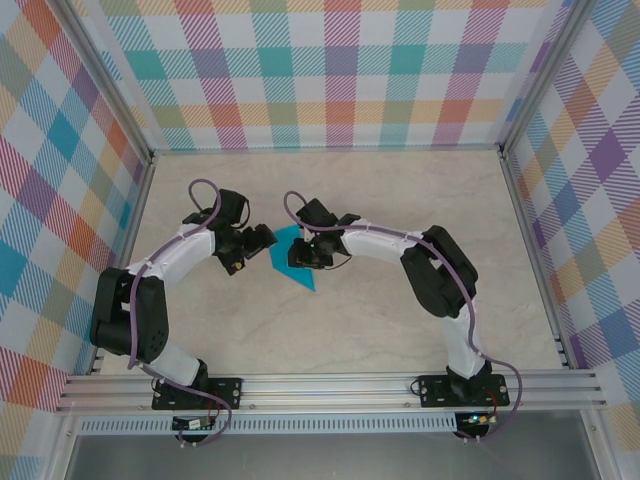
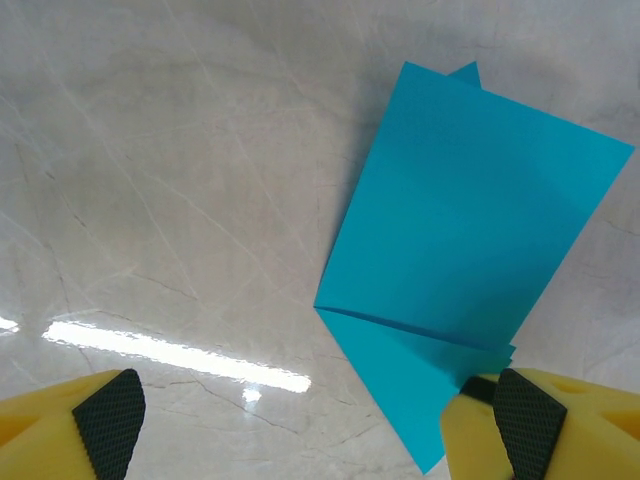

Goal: Fold a paper plane with a square sheet of paper (pick it up from the middle)
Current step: Move the paper to the center of the table.

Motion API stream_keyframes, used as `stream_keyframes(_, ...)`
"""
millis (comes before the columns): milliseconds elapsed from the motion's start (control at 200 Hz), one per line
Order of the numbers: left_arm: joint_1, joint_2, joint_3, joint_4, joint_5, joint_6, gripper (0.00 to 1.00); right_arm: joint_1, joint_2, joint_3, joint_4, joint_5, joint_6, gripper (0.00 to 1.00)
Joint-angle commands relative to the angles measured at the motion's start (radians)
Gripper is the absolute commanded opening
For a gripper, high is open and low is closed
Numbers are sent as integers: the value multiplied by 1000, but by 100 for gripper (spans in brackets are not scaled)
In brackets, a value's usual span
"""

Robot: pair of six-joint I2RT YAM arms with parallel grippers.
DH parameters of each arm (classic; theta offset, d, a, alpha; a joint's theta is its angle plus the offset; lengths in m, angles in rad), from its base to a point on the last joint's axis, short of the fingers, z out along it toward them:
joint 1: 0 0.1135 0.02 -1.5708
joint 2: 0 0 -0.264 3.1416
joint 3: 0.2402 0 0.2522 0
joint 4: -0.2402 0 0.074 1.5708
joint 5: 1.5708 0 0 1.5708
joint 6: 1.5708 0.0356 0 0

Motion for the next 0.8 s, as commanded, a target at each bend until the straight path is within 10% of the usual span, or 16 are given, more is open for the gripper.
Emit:
stream_keyframes(0,11,-17,-9,25,34,-10,92,-11,48,57,-97,36,-69,33)
stream_keyframes(545,10,-7,-31,68,116,-1,93,-81,-77,-117,-239,-39,-658,31)
stream_keyframes(795,5,-33,-120,177,196,-87,94,-82,-220,-159,-113,-108,-450,37)
